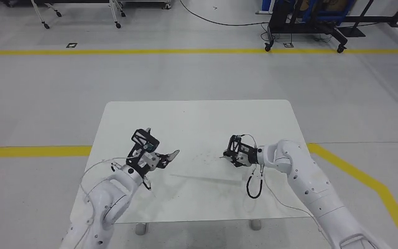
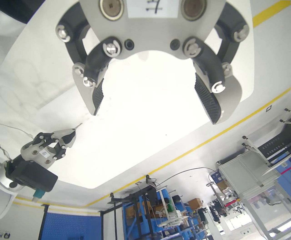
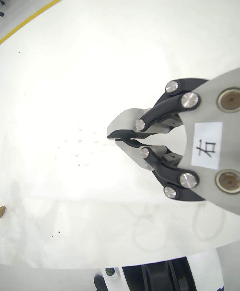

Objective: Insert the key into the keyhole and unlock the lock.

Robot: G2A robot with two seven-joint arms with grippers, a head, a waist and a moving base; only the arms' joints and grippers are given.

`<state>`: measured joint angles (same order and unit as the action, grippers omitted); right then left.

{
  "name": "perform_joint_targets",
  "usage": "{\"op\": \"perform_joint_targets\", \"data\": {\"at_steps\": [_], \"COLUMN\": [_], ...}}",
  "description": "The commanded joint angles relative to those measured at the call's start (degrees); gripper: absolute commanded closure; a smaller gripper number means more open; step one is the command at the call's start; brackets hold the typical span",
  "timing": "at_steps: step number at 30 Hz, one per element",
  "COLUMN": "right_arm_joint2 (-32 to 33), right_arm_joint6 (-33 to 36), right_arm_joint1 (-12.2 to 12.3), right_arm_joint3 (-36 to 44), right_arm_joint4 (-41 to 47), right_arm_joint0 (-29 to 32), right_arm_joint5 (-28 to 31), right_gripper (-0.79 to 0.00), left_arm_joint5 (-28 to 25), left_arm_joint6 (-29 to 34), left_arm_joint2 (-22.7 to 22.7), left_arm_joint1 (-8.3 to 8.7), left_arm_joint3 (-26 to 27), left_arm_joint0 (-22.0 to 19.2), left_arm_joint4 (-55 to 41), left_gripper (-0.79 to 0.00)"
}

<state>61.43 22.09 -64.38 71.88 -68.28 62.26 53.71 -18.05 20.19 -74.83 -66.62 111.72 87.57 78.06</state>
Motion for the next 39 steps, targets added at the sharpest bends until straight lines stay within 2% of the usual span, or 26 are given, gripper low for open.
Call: {"op": "perform_joint_targets", "data": {"at_steps": [1,7,12,14,23,28,33,39], "right_arm_joint2": [-0.8,-3.1,-3.9,-3.7,-3.5,-2.0,1.3,1.1], "right_arm_joint6": [-1.6,-5.0,-6.1,-6.5,-7.0,-10.8,-17.2,-14.7], "right_arm_joint1": [-0.1,-0.7,-0.8,-0.7,-0.6,-0.1,0.9,1.0], "right_arm_joint3": [-1.0,-4.0,-5.5,-6.3,-7.0,-4.4,-3.9,-3.7], "right_arm_joint4": [-0.6,-1.6,-1.9,-1.8,-1.1,0.3,0.9,2.2], "right_arm_joint0": [-0.7,-3.0,-4.2,-4.4,-5.2,-3.9,-1.5,-1.4], "right_arm_joint5": [1.0,2.7,2.8,3.0,2.1,2.4,4.3,2.8], "right_gripper": [0.000,0.000,0.000,0.000,0.000,0.000,0.000,0.000], "left_arm_joint5": [0.0,3.4,5.3,5.8,9.0,10.0,10.0,12.1], "left_arm_joint6": [1.9,3.4,2.9,2.7,4.1,4.5,4.2,2.2], "left_arm_joint2": [5.3,19.4,27.0,28.6,31.8,32.4,31.6,28.4], "left_arm_joint1": [-0.63,-3.26,-5.20,-5.65,-6.58,-7.31,-7.60,-7.51], "left_arm_joint3": [-3.1,-14.2,-21.3,-23.3,-27.6,-29.4,-29.7,-27.6], "left_arm_joint0": [-4.5,-15.1,-19.7,-20.7,-21.2,-22.0,-22.1,-21.3], "left_arm_joint4": [1.3,9.7,14.9,17.0,26.1,27.0,26.6,24.8], "left_gripper": [-0.785,-0.785,-0.785,-0.785,-0.785,-0.785,-0.785,-0.785]}}
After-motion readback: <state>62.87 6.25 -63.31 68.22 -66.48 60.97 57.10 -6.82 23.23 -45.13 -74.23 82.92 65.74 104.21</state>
